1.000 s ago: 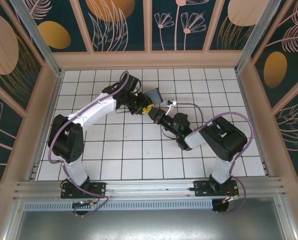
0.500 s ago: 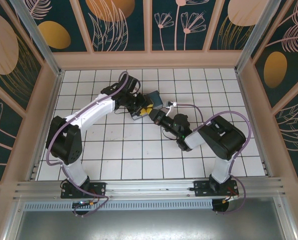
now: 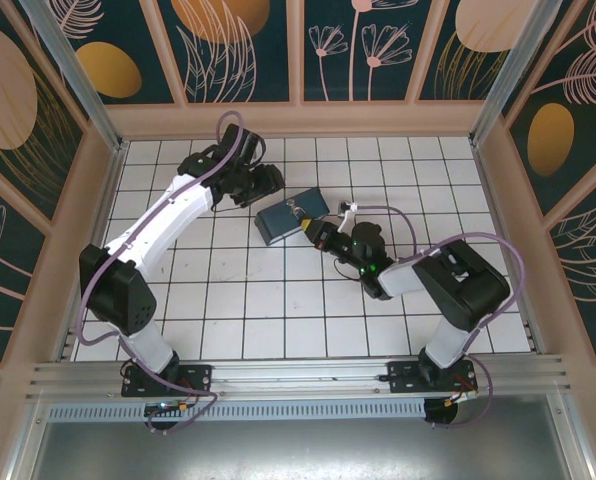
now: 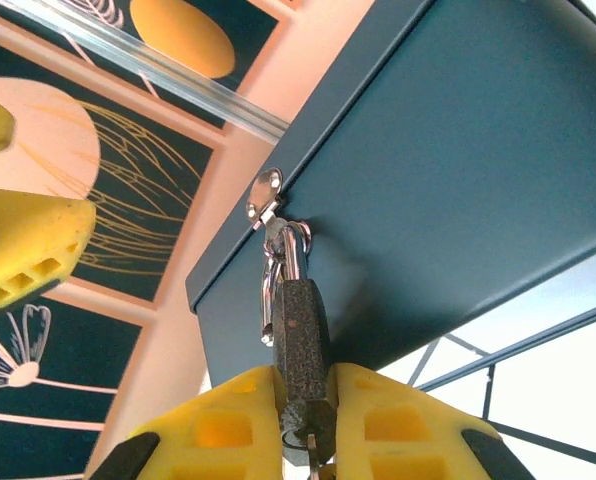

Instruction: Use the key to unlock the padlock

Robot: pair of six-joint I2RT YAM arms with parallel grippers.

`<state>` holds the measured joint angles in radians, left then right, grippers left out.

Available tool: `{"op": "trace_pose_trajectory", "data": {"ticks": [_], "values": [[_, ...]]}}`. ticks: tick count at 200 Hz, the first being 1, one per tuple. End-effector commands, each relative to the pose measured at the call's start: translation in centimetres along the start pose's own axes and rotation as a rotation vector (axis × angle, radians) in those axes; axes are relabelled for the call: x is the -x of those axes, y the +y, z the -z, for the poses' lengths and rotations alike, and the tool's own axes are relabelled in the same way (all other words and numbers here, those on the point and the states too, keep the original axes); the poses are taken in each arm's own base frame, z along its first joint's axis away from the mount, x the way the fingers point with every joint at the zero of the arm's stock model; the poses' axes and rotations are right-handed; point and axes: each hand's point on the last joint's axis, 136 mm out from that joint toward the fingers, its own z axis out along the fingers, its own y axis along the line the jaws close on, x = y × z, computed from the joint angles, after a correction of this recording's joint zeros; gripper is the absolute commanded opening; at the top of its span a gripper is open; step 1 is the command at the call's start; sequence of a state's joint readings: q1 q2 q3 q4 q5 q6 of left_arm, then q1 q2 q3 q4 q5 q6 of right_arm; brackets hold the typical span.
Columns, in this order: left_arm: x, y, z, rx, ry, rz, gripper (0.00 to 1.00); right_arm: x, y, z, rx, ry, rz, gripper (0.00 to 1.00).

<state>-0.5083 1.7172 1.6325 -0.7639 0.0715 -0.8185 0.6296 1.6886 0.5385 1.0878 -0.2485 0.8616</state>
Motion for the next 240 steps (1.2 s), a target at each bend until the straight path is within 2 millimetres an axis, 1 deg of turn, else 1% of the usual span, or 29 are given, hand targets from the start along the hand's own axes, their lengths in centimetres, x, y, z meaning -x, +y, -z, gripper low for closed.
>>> {"op": "trace_pose_trajectory", "data": {"ticks": [1,9,12,34,44,65,78,87,103,121,140,151,182,208,228,240], "values": [[-0.1,6.0,-0.6,0.271,-0.017,-0.220,0.63,1.1,0.5,0.0,-0.050,0.054,0.180,0.00],[-0.3,6.6,-0.9,0.292,-0.005,-0.250,0.64,1.3,0.5,-0.1,-0.076,0.078,0.232,0.00],[0.1,6.4,-1.2,0.282,-0.025,-0.261,0.65,1.4,0.5,-0.1,-0.082,0.089,0.251,0.00],[0.3,6.8,-2.6,0.301,-0.031,-0.319,0.69,1.7,1.0,-0.3,-0.123,0.165,0.405,0.00],[0.1,6.4,-3.2,0.274,-0.020,-0.330,0.70,2.0,1.0,-0.2,-0.157,0.186,0.484,0.00],[-0.2,5.4,-4.3,0.217,0.006,-0.352,0.70,2.0,0.6,-0.3,-0.250,0.255,0.673,0.00],[-0.3,5.0,-5.0,0.202,0.026,-0.371,0.70,2.2,0.5,-0.1,-0.279,0.271,0.745,0.00],[-0.5,4.7,-5.4,0.187,0.042,-0.380,0.70,2.6,0.9,0.0,-0.287,0.271,0.796,0.00],[-0.6,4.5,-6.0,0.176,0.055,-0.390,0.70,3.2,1.5,0.0,-0.324,0.284,0.922,0.00],[-0.6,4.8,-6.6,0.184,0.066,-0.394,0.68,3.7,1.5,0.0,-0.396,0.327,1.077,0.00],[-0.8,4.5,-7.4,0.159,0.086,-0.397,0.66,3.4,1.5,-0.1,-0.446,0.379,1.255,0.00],[-1.1,4.2,-7.6,0.141,0.102,-0.400,0.66,3.1,1.2,0.0,-0.477,0.422,1.355,0.00],[-1.7,3.7,-7.7,0.092,0.121,-0.401,0.65,3.5,1.6,0.4,-0.522,0.453,1.603,0.00],[-3.3,2.8,-8.0,-0.005,0.181,-0.381,0.62,4.0,2.7,0.6,-0.488,0.385,1.782,0.00],[-4.1,2.8,-7.7,-0.059,0.218,-0.335,0.58,4.4,3.0,1.0,-0.477,0.312,1.921,0.00],[-4.3,3.2,-7.1,-0.091,0.234,-0.289,0.58,4.9,2.9,1.1,-0.493,0.286,1.958,0.00]]}}
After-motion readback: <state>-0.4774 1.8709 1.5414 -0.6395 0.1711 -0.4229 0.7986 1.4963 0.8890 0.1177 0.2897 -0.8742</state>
